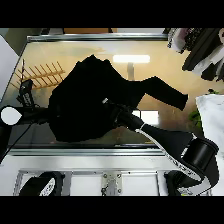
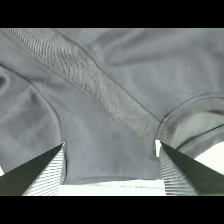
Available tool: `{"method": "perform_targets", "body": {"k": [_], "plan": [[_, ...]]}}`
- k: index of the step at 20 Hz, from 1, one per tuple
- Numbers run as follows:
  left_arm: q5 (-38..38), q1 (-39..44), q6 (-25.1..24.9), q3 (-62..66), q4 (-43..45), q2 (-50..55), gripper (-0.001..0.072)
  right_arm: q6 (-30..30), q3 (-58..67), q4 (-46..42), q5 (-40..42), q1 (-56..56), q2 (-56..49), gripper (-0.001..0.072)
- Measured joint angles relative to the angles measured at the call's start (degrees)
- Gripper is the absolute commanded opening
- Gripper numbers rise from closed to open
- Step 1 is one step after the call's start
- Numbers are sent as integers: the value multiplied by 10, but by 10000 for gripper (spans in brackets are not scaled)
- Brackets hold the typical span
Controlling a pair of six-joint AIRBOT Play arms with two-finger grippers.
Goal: Fold the clothes and pants, and hang the long-sleeved shirts on hangers.
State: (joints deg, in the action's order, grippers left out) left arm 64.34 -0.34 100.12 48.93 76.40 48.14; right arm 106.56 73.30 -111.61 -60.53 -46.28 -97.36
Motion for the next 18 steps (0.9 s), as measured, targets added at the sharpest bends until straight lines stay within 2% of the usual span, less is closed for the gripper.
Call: {"method": "perform_targets", "body": {"k": [3,7,13,18], "plan": [[4,25,9,0,1,23,609,10,0,1,0,4,14,22],[-5,116,58,0,3,67,609,44,0,21,-24,9,78,21],[-68,295,163,0,8,164,609,81,0,67,-61,11,178,21],[-84,387,264,0,76,218,610,88,0,96,-82,11,214,22]]}}
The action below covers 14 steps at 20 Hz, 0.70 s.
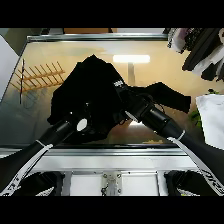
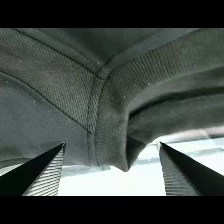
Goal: Fold the clothes and pants, and hang the long-sleeved shirts on hangers.
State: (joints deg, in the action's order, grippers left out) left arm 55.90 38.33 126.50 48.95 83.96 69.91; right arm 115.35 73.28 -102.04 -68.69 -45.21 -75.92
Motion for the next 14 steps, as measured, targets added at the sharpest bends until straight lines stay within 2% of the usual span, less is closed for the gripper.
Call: {"method": "perform_targets", "body": {"k": [3,8,10,11,14], "plan": [[2,28,46,0,40,19,609,2,0,8,-5,0,16,22],[15,41,80,0,77,45,599,2,0,12,-8,0,42,22],[27,42,98,0,100,44,80,2,0,14,-10,0,48,22],[34,42,105,0,113,39,15,2,0,14,-12,0,50,22],[47,34,113,1,141,2,15,2,0,8,-19,1,52,21]]}}
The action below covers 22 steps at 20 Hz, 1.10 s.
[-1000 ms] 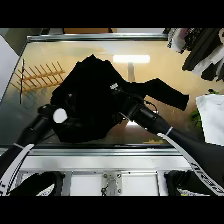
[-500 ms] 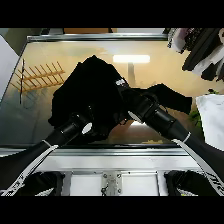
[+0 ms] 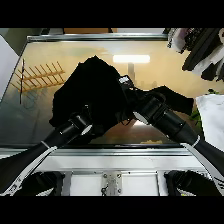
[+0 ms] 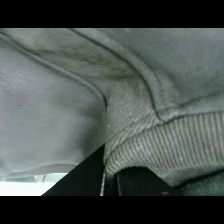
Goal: Fold the clothes and pants, and hang the long-sleeved shirts on hangers.
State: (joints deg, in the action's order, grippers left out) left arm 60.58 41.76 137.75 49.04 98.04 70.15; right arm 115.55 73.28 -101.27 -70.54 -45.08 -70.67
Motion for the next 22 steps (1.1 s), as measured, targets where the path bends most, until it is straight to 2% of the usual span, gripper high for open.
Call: {"method": "perform_targets", "body": {"k": [2,4,8,12,15,18,22], "plan": [[9,-9,-17,15,10,-40,14,-7,5,-6,-6,5,1,22],[27,-20,-60,63,16,-83,14,-35,32,-10,-28,22,1,21],[70,-43,-156,263,19,-136,14,-105,185,-14,-113,73,1,21],[100,-50,-243,511,-30,-112,14,-141,375,-15,-203,101,4,21],[146,-51,-291,636,-69,-68,15,-139,434,-15,-254,107,20,21],[189,-52,-312,632,-86,-50,14,-122,421,-15,-298,110,38,21],[205,-53,-325,468,-133,-73,15,-103,326,9,-330,110,54,21]]}}
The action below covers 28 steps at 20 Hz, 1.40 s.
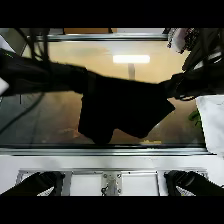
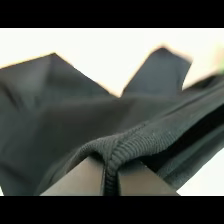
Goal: Fold the clothes and pants, and hang the long-sleeved shirts on hangers.
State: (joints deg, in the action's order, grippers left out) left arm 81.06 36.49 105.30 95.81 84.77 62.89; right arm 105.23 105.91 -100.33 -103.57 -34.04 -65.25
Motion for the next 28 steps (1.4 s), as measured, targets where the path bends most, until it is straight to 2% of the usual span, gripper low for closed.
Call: {"method": "perform_targets", "body": {"k": [4,9,13,18,19,20,21,22,28], "plan": [[-23,0,-4,-222,-56,-42,15,16,-148,47,17,0,16,22],[-83,0,-15,-416,-189,-83,15,44,-289,110,56,0,32,22],[-98,4,-29,-470,-249,-94,15,54,-320,139,74,0,36,22],[-102,32,-34,-486,-272,-98,16,58,-329,153,80,0,37,22],[-102,38,-34,-487,-274,-98,60,58,-330,155,81,0,37,22],[-102,42,-35,-488,-276,-98,364,58,-330,155,81,0,37,22],[-101,45,-35,-488,-277,-98,591,58,-330,155,81,0,37,22],[-99,47,-36,-489,-278,-98,629,58,-330,156,82,0,37,23],[-86,32,-36,-442,-279,-98,628,58,-331,157,82,0,37,23]]}}
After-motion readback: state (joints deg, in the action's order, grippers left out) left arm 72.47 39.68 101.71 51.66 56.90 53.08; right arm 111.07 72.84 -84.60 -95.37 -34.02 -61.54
